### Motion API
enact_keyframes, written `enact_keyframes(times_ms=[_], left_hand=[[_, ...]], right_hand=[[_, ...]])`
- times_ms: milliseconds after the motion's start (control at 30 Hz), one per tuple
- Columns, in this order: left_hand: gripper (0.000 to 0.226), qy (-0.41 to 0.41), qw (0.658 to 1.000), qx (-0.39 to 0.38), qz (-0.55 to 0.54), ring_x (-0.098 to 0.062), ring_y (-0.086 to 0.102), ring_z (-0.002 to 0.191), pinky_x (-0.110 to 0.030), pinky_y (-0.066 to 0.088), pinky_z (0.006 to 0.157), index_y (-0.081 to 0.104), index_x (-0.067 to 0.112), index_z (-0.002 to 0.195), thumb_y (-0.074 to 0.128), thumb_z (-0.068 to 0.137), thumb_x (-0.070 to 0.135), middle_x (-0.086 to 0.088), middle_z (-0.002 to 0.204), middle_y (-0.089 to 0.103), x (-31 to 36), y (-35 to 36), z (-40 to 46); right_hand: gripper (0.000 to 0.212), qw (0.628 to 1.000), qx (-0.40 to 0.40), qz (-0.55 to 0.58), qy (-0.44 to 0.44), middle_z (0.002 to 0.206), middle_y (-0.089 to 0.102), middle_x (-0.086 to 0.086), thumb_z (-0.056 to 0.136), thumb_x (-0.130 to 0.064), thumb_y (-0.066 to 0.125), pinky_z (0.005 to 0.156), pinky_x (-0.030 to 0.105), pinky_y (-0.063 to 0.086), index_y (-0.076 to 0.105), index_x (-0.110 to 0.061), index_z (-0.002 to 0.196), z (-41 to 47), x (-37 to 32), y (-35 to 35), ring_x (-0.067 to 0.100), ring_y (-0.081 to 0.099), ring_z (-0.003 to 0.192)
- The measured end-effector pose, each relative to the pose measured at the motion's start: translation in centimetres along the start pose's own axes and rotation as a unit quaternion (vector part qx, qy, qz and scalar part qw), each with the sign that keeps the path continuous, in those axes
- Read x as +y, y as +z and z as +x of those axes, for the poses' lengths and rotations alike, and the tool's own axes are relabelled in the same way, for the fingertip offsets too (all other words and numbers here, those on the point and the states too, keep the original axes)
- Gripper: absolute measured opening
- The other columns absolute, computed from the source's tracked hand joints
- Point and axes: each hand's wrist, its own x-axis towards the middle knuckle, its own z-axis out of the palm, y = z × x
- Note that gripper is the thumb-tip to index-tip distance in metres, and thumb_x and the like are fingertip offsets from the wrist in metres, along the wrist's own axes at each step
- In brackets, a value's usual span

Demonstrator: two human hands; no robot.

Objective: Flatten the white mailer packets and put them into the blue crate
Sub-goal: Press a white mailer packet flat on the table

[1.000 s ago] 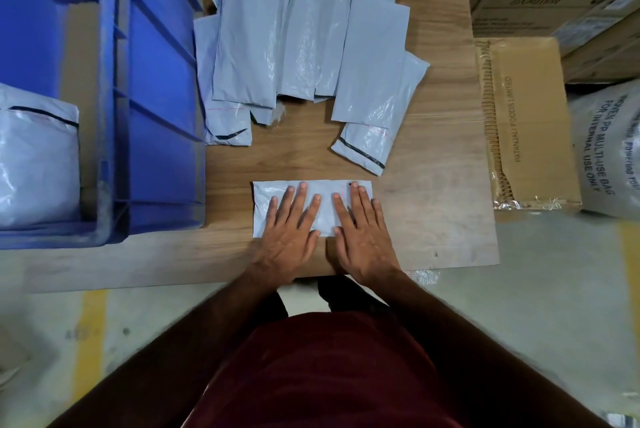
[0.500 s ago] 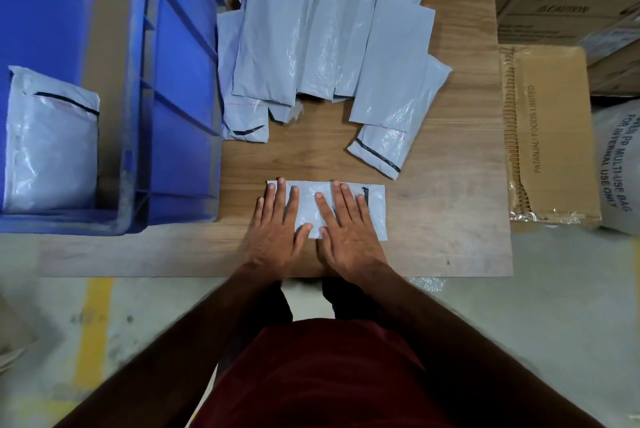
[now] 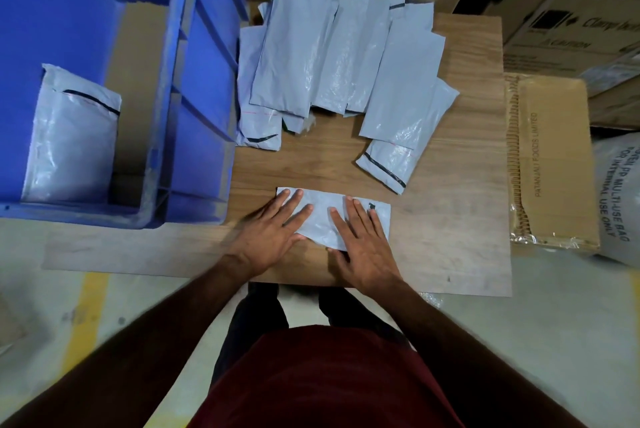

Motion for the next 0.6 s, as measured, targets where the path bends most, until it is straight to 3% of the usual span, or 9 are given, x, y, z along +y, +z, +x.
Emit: enact_keyframes(times_ms=[100,233,367,500,600], left_hand=[[0.063,0.003,1.0,-0.013,-0.015,-0.029,0.037,0.148,-0.044,0.041,0.115,0.045,0.018,0.153,0.024,0.103,0.051,-0.01,0.161,0.038,-0.1,-1.2,-0.1],[0.072,-0.018,1.0,-0.001,-0.001,-0.028,0.031,0.151,-0.044,0.023,0.122,0.035,0.016,0.157,0.034,0.099,0.059,-0.013,0.164,0.031,1.1,-3.4,-0.5],[0.059,-0.03,0.997,0.064,0.029,-0.03,0.043,0.144,-0.043,0.032,0.121,0.046,0.012,0.151,0.045,0.095,0.03,-0.014,0.156,0.043,2.5,-7.0,0.0],[0.076,-0.065,0.99,0.117,0.039,-0.029,0.051,0.138,-0.046,0.027,0.119,0.052,0.016,0.147,0.068,0.073,0.005,-0.011,0.151,0.052,2.2,-11.8,0.7],[0.074,-0.07,0.979,0.182,0.057,-0.03,0.054,0.135,-0.047,0.034,0.118,0.056,0.019,0.144,0.047,0.073,-0.001,-0.01,0.148,0.055,1.9,-16.0,0.8]], right_hand=[[0.076,1.0,-0.003,-0.001,0.019,0.17,0.003,0.011,0.09,-0.037,0.029,0.127,0.049,0.007,0.015,-0.022,0.163,0.2,-0.4,-0.5,0.025,0.002,0.158],[0.079,0.999,0.031,0.013,0.024,0.169,0.015,0.01,0.088,-0.011,0.046,0.127,0.046,0.011,0.021,-0.023,0.162,0.4,-0.7,-2.3,0.025,0.013,0.157],[0.077,0.996,0.086,0.005,0.008,0.167,0.025,0.01,0.088,-0.012,0.048,0.127,0.043,0.013,0.026,-0.022,0.161,0.8,-1.4,-5.8,0.024,0.021,0.155],[0.082,0.991,0.136,-0.006,-0.01,0.164,0.031,0.009,0.083,-0.005,0.052,0.126,0.045,0.015,0.028,-0.021,0.16,1.5,-2.4,-10.1,0.025,0.026,0.153],[0.078,0.984,0.179,-0.002,-0.022,0.163,0.035,0.006,0.084,-0.004,0.042,0.124,0.047,0.02,0.031,-0.023,0.159,2.2,-2.9,-13.2,0.023,0.029,0.152]])
